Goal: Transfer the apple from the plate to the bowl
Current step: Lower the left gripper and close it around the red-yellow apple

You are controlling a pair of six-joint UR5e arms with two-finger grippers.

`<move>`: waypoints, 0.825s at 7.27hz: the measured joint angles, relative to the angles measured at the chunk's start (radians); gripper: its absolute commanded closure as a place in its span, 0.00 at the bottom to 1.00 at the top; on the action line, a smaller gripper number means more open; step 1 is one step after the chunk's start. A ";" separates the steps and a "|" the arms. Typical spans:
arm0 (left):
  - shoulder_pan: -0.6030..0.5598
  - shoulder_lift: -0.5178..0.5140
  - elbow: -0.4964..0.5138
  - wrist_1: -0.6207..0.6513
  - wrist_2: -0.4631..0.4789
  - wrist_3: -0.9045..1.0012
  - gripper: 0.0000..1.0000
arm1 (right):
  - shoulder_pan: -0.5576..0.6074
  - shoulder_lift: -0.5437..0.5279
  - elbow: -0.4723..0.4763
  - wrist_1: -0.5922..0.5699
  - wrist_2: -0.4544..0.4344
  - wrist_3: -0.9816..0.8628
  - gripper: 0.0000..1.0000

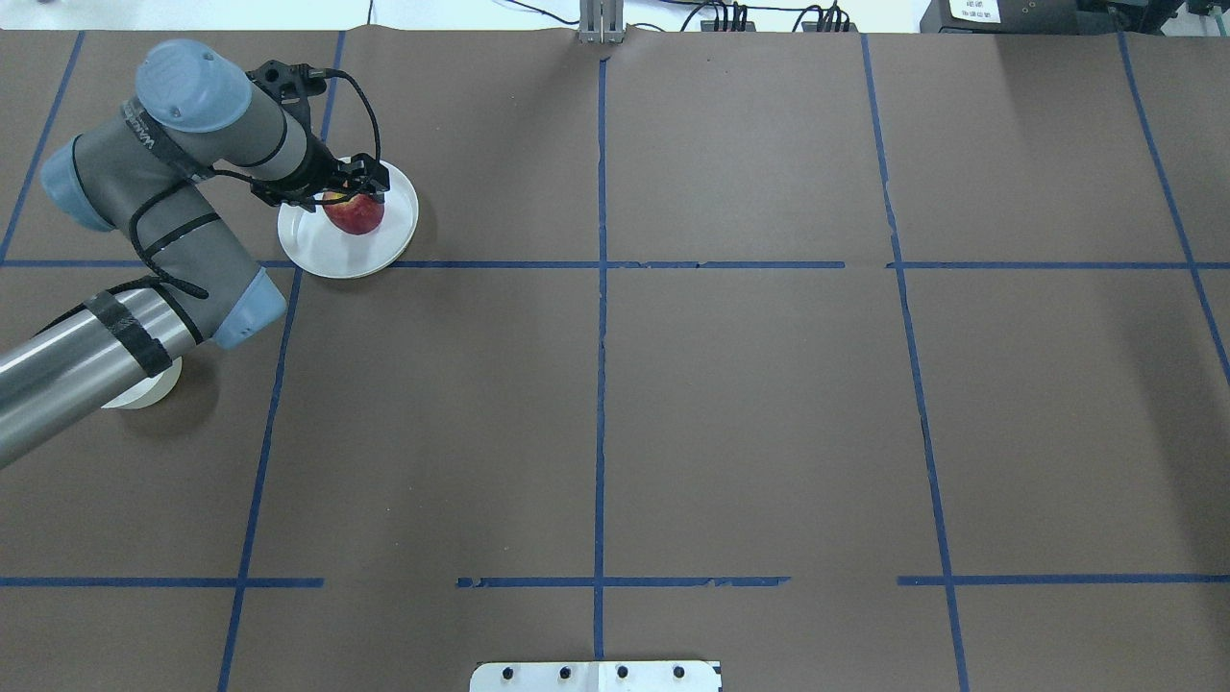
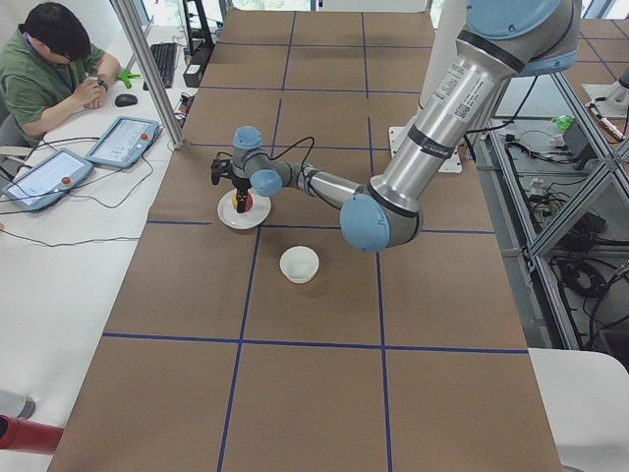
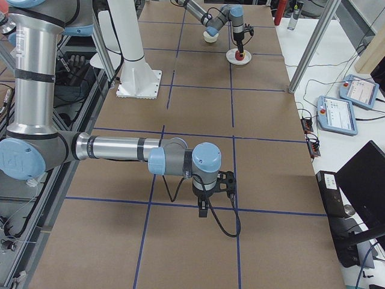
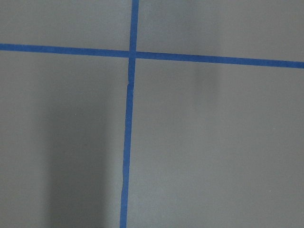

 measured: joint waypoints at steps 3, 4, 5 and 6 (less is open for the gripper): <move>0.014 -0.003 0.024 -0.013 -0.003 -0.005 0.46 | 0.000 0.000 0.000 0.000 0.000 0.000 0.00; 0.013 -0.003 0.024 -0.013 -0.009 -0.009 0.55 | 0.000 0.000 0.000 0.000 0.000 0.000 0.00; 0.008 -0.003 0.021 -0.013 -0.022 -0.011 0.56 | 0.000 0.000 0.000 0.000 0.000 0.000 0.00; -0.013 0.000 0.006 -0.010 -0.046 -0.007 0.56 | 0.000 0.000 0.000 0.000 0.000 0.000 0.00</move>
